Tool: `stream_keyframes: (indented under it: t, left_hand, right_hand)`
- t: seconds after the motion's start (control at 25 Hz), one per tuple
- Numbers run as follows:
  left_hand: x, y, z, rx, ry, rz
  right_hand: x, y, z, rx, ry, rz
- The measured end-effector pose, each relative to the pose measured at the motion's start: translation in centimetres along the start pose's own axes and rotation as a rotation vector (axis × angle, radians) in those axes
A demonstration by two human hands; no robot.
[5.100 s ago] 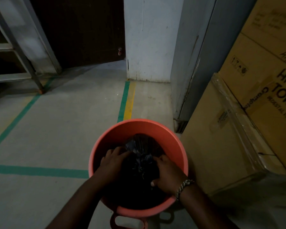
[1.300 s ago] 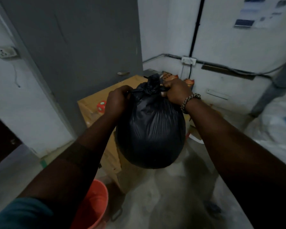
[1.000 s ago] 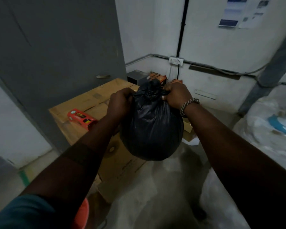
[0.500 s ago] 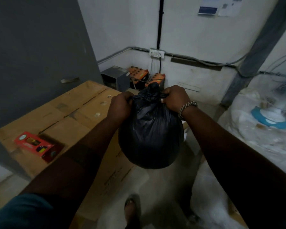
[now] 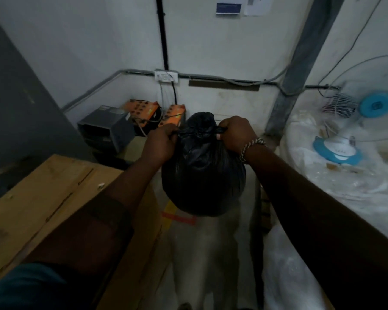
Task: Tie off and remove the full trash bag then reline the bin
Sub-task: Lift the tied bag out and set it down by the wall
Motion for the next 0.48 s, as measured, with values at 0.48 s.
stream_keyframes:
  t: [0.48]
  left_hand:
    - [-11.9, -4.5, -15.1, 0.105, -0.064, 0.078]
  right_hand:
    - [-14.1, 11.2, -8.4, 0.067, -0.105, -0.054]
Point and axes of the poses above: each hand's wrist, its own x-axis away from the middle knuckle, its own z-axis out of the back of the hand, y = z × x, the point moved 2 cm from there along -x, towards the middle knuckle, and after that the axes turned 7 degrees about y, right-handed, at the moved point
